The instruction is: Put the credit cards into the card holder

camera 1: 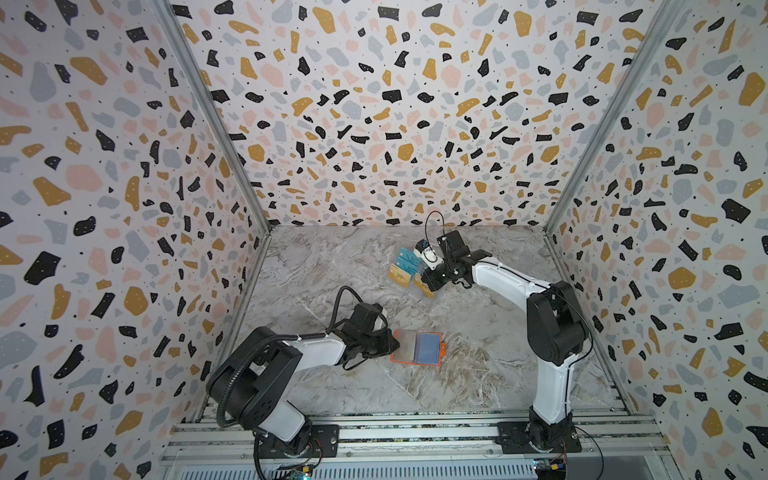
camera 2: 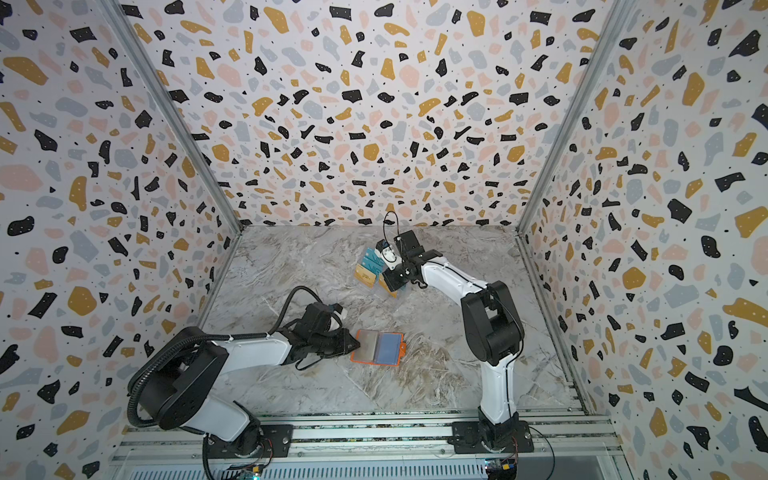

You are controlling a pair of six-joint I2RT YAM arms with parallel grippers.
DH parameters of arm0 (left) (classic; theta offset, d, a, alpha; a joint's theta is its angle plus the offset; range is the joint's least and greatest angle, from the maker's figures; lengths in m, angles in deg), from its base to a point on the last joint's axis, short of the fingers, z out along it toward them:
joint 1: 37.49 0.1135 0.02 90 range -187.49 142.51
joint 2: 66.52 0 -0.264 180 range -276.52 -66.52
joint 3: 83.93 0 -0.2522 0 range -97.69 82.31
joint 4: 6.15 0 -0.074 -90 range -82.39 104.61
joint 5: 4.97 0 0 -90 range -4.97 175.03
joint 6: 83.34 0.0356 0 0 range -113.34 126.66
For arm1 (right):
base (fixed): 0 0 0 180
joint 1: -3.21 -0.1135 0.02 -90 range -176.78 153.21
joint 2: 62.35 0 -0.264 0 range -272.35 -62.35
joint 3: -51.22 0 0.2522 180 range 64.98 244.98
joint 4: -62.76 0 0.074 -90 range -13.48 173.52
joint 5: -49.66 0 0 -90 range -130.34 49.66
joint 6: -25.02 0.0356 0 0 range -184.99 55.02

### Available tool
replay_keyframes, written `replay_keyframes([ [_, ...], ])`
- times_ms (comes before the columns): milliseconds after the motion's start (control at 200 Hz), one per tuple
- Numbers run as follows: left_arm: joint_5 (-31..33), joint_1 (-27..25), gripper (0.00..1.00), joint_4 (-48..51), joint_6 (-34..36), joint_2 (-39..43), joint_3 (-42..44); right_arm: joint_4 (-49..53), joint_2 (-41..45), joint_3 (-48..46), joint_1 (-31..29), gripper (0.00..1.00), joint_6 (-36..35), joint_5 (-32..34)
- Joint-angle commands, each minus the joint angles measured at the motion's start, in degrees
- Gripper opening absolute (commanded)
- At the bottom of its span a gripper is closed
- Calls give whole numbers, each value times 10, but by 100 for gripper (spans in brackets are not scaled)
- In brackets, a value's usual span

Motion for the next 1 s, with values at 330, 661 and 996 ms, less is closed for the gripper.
replay_keyframes([
  [330,32,-4,17,32,-45,18,39,-193,223,-239,5,0,273,-275],
  [661,33,-10,17,36,-46,10,35,-376,304,-494,-50,0,487,-308],
  [996,32,-11,17,41,-45,10,35,-416,318,-587,-39,0,543,-304],
])
